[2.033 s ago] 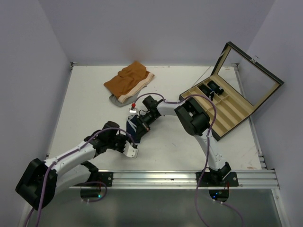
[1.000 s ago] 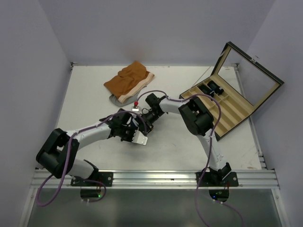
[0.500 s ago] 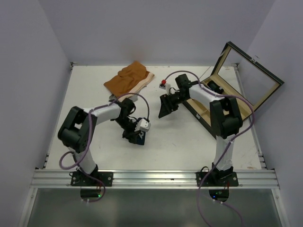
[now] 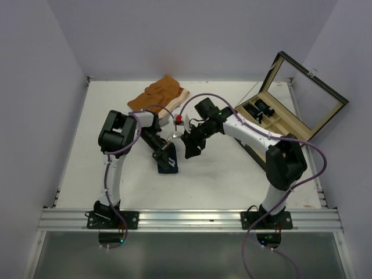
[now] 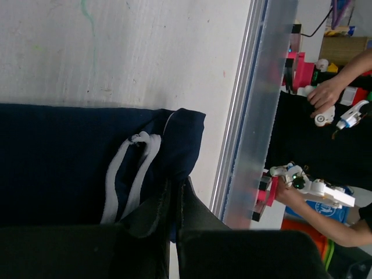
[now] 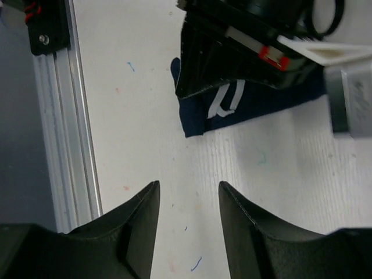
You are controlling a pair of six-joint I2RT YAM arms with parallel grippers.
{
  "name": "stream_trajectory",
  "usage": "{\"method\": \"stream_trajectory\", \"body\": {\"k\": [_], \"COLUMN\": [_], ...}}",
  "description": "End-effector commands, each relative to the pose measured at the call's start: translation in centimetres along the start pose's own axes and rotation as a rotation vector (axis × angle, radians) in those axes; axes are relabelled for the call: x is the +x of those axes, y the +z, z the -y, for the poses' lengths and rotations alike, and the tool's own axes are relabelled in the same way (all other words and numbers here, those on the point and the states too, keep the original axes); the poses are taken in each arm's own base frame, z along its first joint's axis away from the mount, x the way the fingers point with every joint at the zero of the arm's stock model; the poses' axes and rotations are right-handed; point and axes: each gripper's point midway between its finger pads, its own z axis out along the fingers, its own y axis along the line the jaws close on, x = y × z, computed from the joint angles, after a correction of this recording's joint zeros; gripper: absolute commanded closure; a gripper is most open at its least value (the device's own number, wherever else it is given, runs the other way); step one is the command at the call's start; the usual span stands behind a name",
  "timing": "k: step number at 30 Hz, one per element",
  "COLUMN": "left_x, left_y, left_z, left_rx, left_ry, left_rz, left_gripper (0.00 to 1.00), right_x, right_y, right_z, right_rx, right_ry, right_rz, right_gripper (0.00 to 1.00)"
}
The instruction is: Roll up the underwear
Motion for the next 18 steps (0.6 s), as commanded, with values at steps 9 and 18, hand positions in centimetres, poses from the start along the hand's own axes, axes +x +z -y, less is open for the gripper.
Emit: {"method": "stream_trajectory", "body": {"k": [9,18], "left_x": [1.7,1.3], "left_y": [0.7,0.6], "left_z": [-6.8,-7.0], "left_rx": [-0.15,-0.166], "left_ry": [0.093,0.103], "left_rz": [-0.085,-0.07], "left_gripper": [0.94,0.88], "right_x": [-2.1,1.1], "right_y": [8.0,12.6], "right_z": [-1.0,0.1], "right_rx": [0.098,0.065], "right_ry": [-0.481,-0.538], "right_rz": [-0.012,-0.06], "right_gripper": [0.44,0.39]}}
